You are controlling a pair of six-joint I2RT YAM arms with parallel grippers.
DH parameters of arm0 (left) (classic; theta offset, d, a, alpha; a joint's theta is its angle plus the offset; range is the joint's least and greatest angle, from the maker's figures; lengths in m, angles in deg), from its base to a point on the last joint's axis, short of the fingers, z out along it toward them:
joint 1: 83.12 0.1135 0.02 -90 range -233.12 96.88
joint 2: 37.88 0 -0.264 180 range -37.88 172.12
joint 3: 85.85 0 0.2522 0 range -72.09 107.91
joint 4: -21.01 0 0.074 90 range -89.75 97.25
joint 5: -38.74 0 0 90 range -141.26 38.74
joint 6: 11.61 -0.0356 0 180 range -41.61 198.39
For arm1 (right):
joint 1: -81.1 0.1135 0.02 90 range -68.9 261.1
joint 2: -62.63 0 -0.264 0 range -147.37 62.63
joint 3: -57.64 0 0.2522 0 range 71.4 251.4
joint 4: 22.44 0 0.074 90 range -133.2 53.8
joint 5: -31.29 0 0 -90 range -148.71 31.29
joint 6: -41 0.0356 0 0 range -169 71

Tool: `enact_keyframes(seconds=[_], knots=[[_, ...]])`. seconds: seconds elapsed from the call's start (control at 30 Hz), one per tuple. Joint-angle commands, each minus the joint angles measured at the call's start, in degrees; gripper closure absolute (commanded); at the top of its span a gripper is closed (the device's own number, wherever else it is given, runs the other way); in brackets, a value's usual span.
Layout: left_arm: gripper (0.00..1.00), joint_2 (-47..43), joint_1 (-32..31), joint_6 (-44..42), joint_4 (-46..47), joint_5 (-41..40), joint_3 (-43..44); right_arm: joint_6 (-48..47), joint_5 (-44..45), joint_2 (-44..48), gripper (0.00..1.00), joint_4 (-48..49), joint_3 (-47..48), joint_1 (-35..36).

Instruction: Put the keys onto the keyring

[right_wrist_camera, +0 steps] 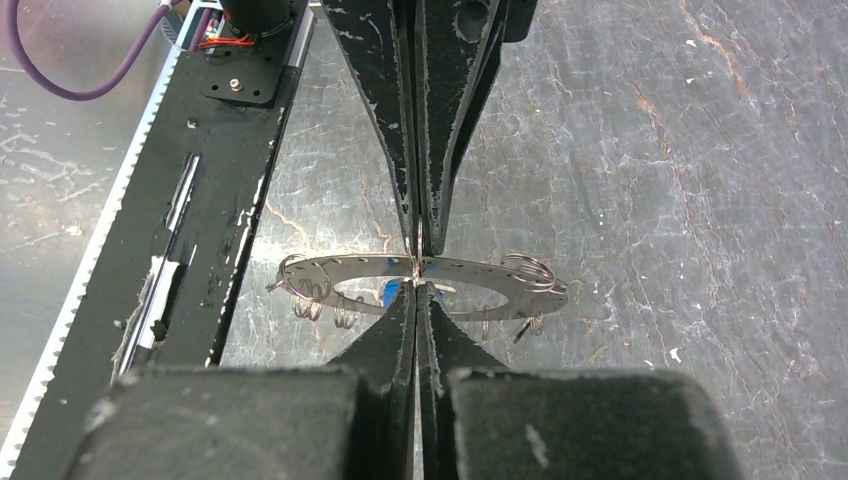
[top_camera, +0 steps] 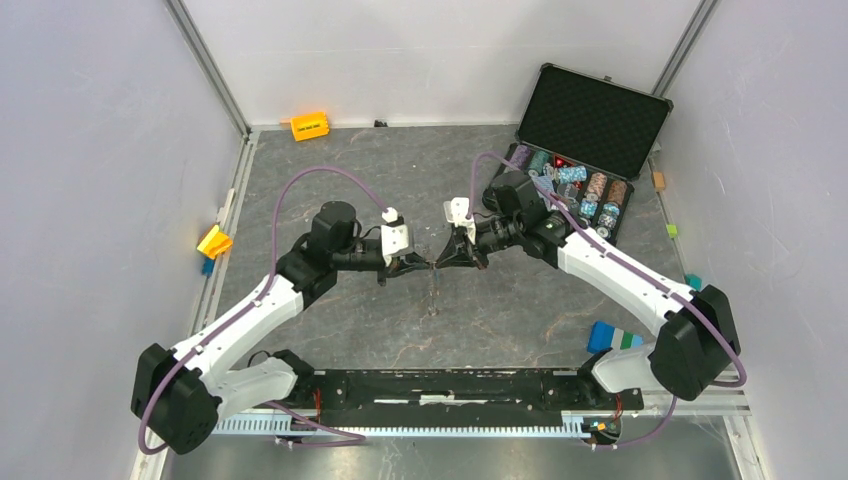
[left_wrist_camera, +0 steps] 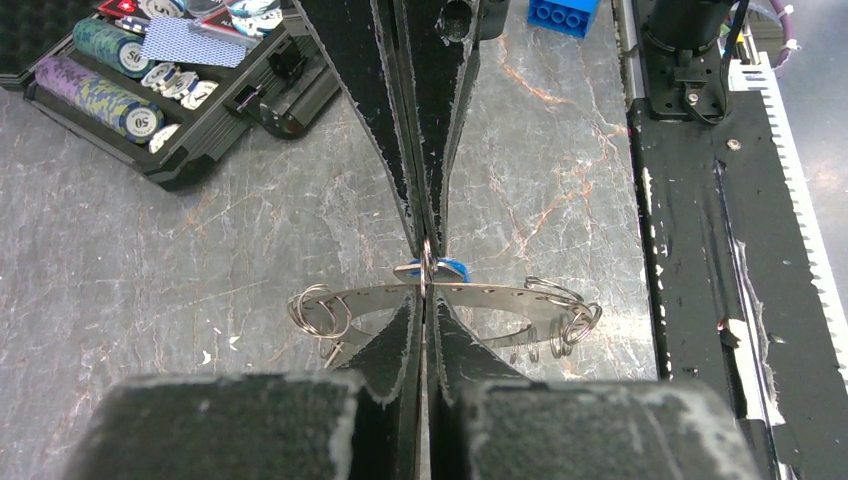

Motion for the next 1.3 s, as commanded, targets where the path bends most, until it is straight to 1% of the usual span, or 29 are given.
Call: enact_keyframes(seconds=[0.0, 0.17, 0.47, 0.77, 1.1, 1.2, 1.27], knots=[[0.98, -2.60, 0.42, 2.30, 8.10, 5.45, 0.05, 1.06, 2.39, -1.22, 1.00, 1.94, -0.31, 0.20], [0.98, -2.77, 1.20, 5.06, 11.29, 7.43, -0.76, 1.28, 2.62, -2.11, 1.00, 2.41, -0.71, 0.29], [0.98, -3.26, 2.45, 7.86, 14.48, 8.43, -1.55, 1.33, 4.21, -2.39, 1.00, 2.62, -0.80, 0.26], [0.98, -2.65, 3.25, 11.23, 19.00, 9.08, -2.70, 5.18, 4.70, -1.81, 1.00, 6.99, -2.76, 0.41], [0.98, -1.91, 3.24, 10.91, 19.48, 8.48, -3.41, 5.94, 1.97, -0.28, 1.00, 8.21, -3.14, 0.50], [0.98, -1.90, 3.21, 10.56, 19.12, 8.46, -3.36, 5.26, 1.40, 0.30, 0.95, 7.50, -2.83, 0.46], [0.98, -1.93, 3.19, 10.39, 18.96, 8.46, -3.47, 4.60, 1.10, 0.69, 0.90, 7.00, -2.54, 0.47]])
